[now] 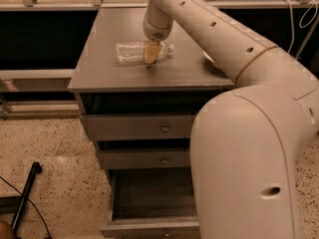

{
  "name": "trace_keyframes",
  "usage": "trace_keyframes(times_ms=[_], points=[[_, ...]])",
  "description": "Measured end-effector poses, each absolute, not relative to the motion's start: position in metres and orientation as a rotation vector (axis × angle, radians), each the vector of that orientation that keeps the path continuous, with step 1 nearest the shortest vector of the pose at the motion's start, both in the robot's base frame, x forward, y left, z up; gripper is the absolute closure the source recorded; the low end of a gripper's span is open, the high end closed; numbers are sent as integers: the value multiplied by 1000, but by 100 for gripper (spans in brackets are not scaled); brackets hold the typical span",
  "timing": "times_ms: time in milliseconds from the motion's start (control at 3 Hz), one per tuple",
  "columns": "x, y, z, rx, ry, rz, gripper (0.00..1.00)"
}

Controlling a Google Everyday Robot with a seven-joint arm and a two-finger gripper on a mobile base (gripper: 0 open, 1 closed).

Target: Place water bottle into bottom drawer

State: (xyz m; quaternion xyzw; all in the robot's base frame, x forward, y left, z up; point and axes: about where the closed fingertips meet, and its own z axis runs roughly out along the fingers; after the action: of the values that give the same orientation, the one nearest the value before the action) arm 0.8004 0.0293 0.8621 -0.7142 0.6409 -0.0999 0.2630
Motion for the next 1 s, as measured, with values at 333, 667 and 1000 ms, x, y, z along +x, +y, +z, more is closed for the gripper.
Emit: trace_keyframes(times_ms=[333, 667, 1000], points=[[798, 35, 847, -1971, 1735, -243, 32], [798, 36, 848, -1977, 1734, -237, 48], [786, 38, 853, -1979, 1684, -163, 71]])
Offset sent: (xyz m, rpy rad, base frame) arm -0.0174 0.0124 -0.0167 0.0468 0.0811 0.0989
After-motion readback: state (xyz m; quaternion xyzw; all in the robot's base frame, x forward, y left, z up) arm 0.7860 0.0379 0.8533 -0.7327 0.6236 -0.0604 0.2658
